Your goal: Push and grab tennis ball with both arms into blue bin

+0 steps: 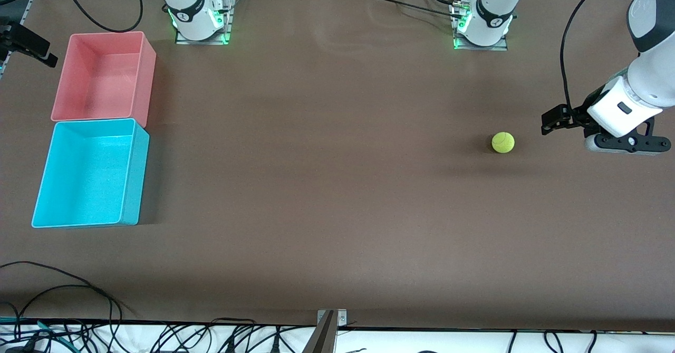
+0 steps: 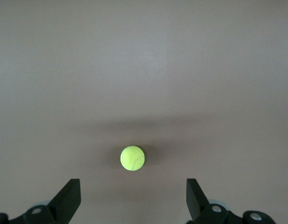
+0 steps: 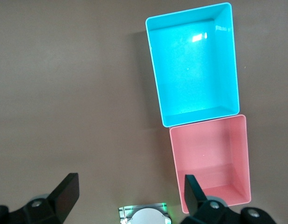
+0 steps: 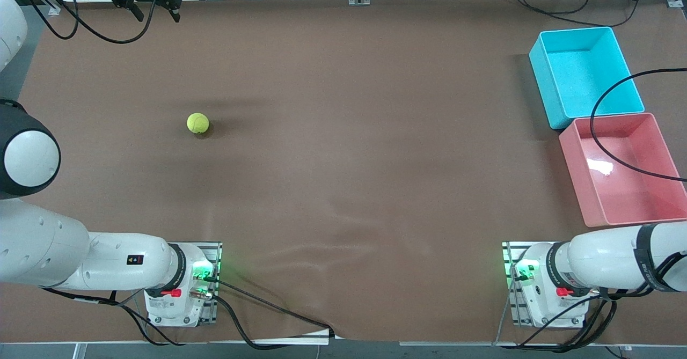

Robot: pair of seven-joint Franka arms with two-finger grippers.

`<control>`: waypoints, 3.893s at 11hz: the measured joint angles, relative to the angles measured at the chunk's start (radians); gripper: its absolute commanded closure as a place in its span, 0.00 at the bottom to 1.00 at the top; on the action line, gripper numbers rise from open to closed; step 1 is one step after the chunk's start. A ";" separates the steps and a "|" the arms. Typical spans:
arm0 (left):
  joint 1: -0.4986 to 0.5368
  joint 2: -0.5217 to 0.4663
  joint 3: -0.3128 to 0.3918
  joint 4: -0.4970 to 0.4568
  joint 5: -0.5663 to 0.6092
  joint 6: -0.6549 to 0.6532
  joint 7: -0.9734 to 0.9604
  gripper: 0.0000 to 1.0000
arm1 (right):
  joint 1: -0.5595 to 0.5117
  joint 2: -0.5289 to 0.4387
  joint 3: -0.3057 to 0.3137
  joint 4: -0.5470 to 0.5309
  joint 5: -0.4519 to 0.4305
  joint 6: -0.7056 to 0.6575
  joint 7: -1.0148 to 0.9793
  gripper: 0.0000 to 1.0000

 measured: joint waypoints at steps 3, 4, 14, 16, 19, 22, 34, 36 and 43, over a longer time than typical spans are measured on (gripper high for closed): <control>0.000 0.000 0.000 0.000 0.000 -0.002 0.000 0.00 | 0.000 0.001 -0.002 0.000 -0.011 0.000 0.000 0.00; 0.000 0.000 0.000 0.000 0.000 -0.002 0.000 0.00 | 0.000 0.001 -0.001 0.000 -0.011 0.000 0.000 0.00; 0.001 0.000 0.000 0.000 -0.005 -0.025 0.003 1.00 | 0.000 0.003 -0.008 0.000 -0.010 0.000 -0.001 0.00; 0.001 0.000 0.000 0.000 -0.005 -0.041 0.022 1.00 | 0.000 0.003 -0.008 0.000 -0.010 0.000 0.000 0.00; 0.009 0.002 0.000 -0.001 -0.005 -0.065 0.115 1.00 | 0.000 0.003 -0.008 0.000 -0.010 0.000 0.000 0.00; 0.043 0.007 0.001 -0.007 -0.004 -0.067 0.330 1.00 | 0.000 0.003 -0.009 0.000 -0.010 0.000 0.000 0.00; 0.115 -0.150 -0.007 -0.508 0.089 0.467 1.284 1.00 | 0.001 0.003 -0.008 0.000 -0.009 0.000 0.000 0.00; 0.140 -0.150 -0.006 -0.586 0.089 0.570 1.443 1.00 | 0.002 0.005 -0.007 0.000 -0.009 0.000 0.000 0.00; 0.214 -0.136 -0.005 -0.762 0.056 0.746 1.821 1.00 | 0.004 0.017 -0.003 0.000 -0.008 0.001 0.000 0.00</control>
